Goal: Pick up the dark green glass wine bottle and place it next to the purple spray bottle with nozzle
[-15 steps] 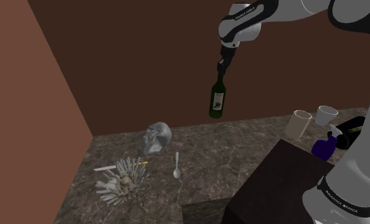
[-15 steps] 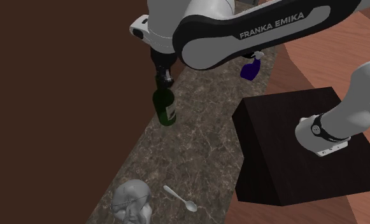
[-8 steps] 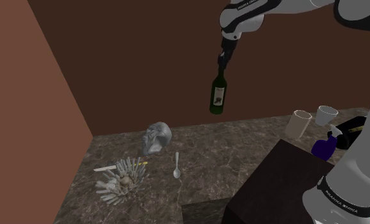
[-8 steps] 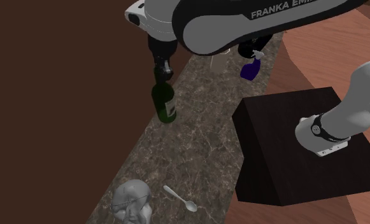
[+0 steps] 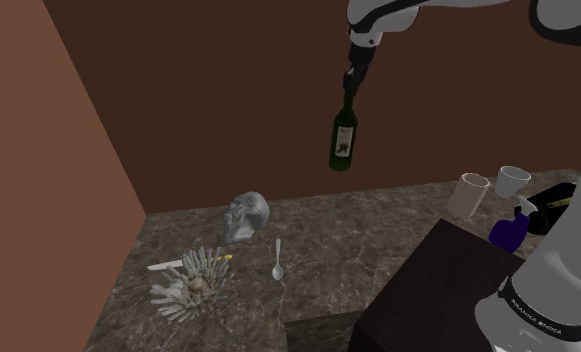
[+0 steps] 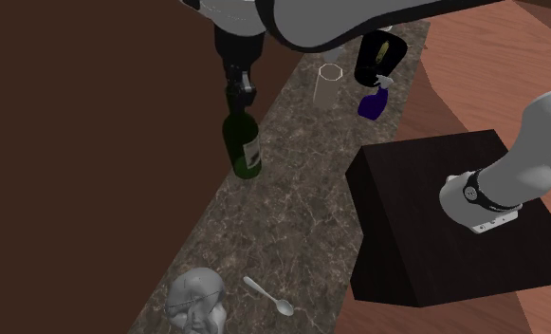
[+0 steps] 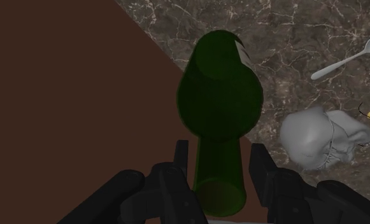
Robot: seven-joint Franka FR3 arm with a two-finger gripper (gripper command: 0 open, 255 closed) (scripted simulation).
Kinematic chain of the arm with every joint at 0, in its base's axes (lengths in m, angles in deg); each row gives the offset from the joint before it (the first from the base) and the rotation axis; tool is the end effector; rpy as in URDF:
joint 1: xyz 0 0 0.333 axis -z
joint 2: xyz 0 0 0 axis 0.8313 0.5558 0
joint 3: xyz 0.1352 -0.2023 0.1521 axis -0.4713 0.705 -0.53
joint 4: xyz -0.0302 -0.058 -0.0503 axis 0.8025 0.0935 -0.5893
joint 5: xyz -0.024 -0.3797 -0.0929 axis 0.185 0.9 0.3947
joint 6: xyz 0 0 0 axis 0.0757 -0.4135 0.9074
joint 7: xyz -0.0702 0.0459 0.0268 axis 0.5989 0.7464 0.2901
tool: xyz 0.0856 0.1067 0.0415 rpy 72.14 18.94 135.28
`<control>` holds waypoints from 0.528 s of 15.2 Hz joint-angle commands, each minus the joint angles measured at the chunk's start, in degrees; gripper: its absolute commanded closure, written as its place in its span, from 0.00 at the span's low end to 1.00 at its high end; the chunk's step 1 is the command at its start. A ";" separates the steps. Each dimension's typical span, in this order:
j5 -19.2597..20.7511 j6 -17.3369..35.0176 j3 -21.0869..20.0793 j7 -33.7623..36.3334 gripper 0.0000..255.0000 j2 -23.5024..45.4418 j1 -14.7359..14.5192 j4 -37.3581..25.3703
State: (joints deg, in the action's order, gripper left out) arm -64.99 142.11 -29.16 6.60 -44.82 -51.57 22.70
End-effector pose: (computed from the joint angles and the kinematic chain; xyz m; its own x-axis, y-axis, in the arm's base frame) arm 0.6161 -0.1974 0.4453 0.9667 0.1902 0.1713 0.1825 -0.9814 0.0596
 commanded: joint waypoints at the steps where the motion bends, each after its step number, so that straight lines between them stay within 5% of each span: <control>1: 0.01 -1.51 0.07 -0.04 1.00 0.04 0.12 -1.56; 8: 0.12 -6.92 0.17 0.23 1.00 0.11 0.32 -7.06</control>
State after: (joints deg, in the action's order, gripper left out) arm -64.91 135.89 -29.00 6.79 -44.60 -51.26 16.25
